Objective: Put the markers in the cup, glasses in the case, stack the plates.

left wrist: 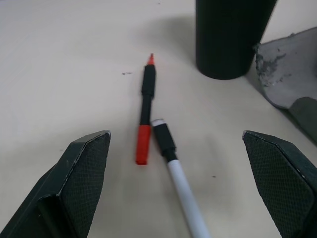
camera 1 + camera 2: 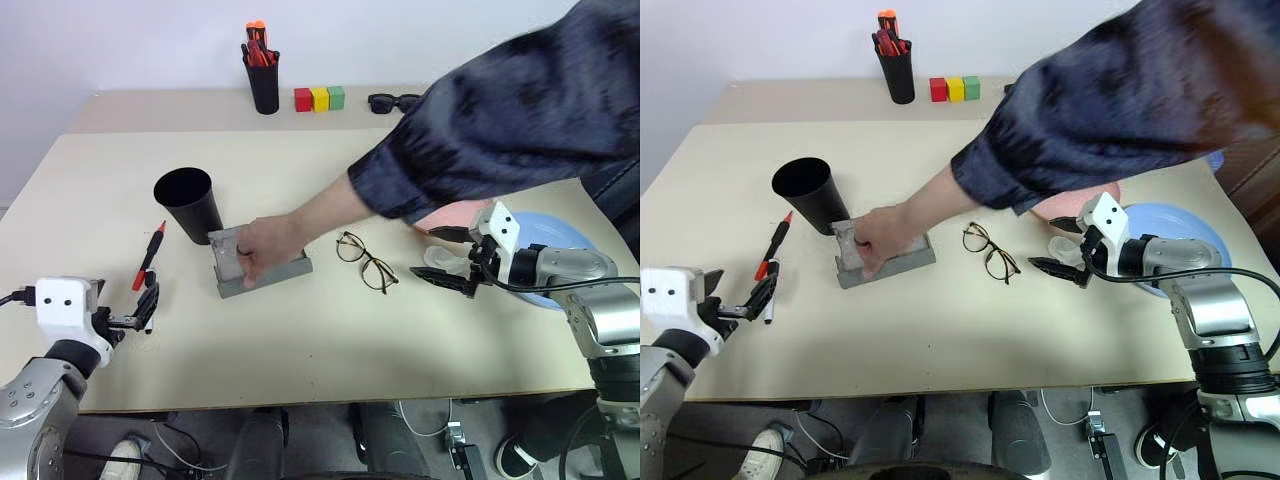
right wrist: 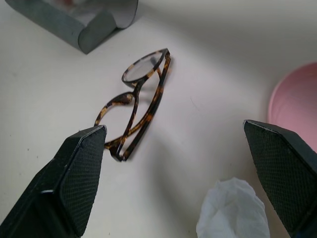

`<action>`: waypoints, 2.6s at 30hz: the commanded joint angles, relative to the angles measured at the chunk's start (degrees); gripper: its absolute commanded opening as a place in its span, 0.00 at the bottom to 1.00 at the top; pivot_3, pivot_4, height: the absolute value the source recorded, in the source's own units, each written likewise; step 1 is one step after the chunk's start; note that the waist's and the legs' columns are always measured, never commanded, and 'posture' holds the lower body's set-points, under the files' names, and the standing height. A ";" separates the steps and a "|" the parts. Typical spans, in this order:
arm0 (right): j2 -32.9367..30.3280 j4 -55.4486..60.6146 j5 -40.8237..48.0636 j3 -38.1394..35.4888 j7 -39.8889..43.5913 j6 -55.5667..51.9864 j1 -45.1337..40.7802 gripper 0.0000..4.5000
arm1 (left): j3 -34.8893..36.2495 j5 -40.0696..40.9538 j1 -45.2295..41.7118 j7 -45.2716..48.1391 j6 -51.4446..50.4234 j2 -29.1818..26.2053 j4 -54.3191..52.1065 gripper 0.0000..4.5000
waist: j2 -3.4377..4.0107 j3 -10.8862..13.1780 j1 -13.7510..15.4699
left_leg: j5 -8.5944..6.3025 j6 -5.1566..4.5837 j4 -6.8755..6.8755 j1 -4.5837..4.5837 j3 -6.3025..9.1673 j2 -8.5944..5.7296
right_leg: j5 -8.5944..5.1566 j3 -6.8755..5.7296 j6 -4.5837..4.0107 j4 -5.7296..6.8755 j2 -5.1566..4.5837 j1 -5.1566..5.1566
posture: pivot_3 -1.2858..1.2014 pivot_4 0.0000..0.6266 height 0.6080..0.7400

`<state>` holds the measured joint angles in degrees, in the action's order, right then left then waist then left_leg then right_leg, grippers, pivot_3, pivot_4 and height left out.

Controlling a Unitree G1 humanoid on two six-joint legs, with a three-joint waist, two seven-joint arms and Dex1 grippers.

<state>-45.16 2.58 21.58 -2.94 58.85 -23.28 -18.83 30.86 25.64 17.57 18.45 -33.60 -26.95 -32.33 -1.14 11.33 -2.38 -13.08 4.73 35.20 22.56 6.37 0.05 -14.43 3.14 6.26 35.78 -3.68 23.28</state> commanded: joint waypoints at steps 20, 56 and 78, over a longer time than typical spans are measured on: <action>8.03 12.79 0.87 7.09 -3.29 -3.04 -2.58 1.00 | -4.96 -1.09 -9.35 -7.89 -11.03 -0.26 0.37 0.99 | -0.01 -0.01 -0.03 | 0.00 0.00 0.03 -0.08 0.02 0.00 | 0.00 0.01 0.02 0.18 0.03 -0.02 | 0.52 0.24 1.00; 15.22 18.81 0.36 13.15 -9.93 -6.22 -1.12 1.00 | -7.63 -3.33 -22.91 -17.42 -34.91 5.09 1.13 0.99 | -0.02 -0.05 0.00 | 0.02 0.03 0.04 -0.16 0.10 -0.01 | 0.07 0.00 0.17 0.31 0.06 -0.05 | 0.52 0.24 1.00; 14.33 21.79 5.57 12.44 -6.43 -8.42 -2.76 1.00 | -6.90 -5.84 -29.62 -18.15 -39.22 5.63 6.82 0.17 | -0.02 -0.05 -0.05 | 0.02 0.03 0.05 -0.16 0.12 -0.01 | 0.09 -0.01 0.23 0.31 0.07 -0.06 | 0.52 0.24 1.00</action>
<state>-30.38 22.42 26.23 10.62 52.21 -32.14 -20.74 23.71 20.38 -12.07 0.03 -72.26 -21.02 -25.44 -1.16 11.28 -2.43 -13.06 4.75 35.25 22.41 6.49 0.04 -14.33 3.13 6.49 36.09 -3.62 23.22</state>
